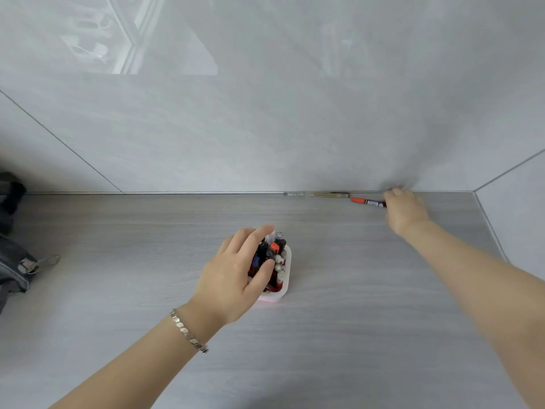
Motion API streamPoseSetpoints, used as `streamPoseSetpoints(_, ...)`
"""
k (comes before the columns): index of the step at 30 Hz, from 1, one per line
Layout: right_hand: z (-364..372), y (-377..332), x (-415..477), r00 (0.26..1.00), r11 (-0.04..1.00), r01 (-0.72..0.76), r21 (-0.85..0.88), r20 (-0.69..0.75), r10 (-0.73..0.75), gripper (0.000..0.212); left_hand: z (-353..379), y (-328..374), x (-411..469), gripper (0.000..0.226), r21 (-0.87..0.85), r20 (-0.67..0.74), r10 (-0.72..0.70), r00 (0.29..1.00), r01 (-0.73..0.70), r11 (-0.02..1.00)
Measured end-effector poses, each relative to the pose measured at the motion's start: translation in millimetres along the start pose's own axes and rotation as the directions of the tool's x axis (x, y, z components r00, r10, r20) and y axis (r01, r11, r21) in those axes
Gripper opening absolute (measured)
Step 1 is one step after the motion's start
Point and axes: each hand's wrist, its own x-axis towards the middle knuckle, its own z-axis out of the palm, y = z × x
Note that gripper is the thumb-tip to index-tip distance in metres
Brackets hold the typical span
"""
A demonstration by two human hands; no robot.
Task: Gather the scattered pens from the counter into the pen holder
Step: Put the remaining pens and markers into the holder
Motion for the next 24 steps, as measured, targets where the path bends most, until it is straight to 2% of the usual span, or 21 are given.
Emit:
streamPoseSetpoints(4,2.4,5.2,-13.1,0.999,1.0,0.018,0.024,0.03,-0.018,0.028,-0.6,-0.2,-0.4,0.048,0.023,-0.003,-0.001,1.0,0.001,1.0)
streamPoseSetpoints(6,-0.8,1.6,-22.2,0.998,0.989,0.034,0.143,0.038,-0.04,0.03,-0.2,0.0,0.0,0.049,0.028,-0.013,-0.005,1.0,0.005,1.0)
streamPoseSetpoints(9,-7.2,-18.1,-24.3,0.991,0.969,0.13,0.209,-0.049,-0.122,0.027,0.9,0.5,0.6,0.048,0.033,-0.036,-0.007,0.999,0.008,0.999)
streamPoseSetpoints(11,-8.5,-37.3,-16.0,0.972,0.948,0.229,0.219,-0.106,-0.21,0.033,0.7,1.4,0.0,0.047,0.021,-0.038,-0.008,0.999,0.009,1.0)
streamPoseSetpoints(13,-6.4,-56.6,-4.8,0.962,0.938,0.266,0.221,-0.121,-0.244,0.037,-0.1,2.5,-0.2,0.047,0.011,-0.03,-0.013,0.999,0.013,1.0)
streamPoseSetpoints(18,3.2,-80.5,8.9,0.981,0.972,0.186,0.142,-0.074,-0.177,0.028,0.1,0.6,-1.0,0.048,-0.002,-0.009,-0.006,1.0,0.006,1.0)
streamPoseSetpoints(21,2.1,-78.5,-1.4,0.981,0.971,0.191,0.147,-0.052,-0.185,0.025,-3.4,0.0,-1.3,0.052,-0.02,0.018,-0.001,1.0,0.002,1.0)
streamPoseSetpoints(23,-1.3,-77.0,-17.6,0.981,0.956,0.195,0.221,-0.029,-0.193,0.023,-7.5,1.3,-1.9,0.052,-0.09,0.048,0.006,0.999,-0.001,0.996)
streamPoseSetpoints(24,-4.7,-76.9,-29.0,0.982,0.93,0.185,0.316,-0.029,-0.185,0.017,-10.3,2.6,-2.1,0.05,-0.133,0.032,0.015,0.999,-0.01,0.991)
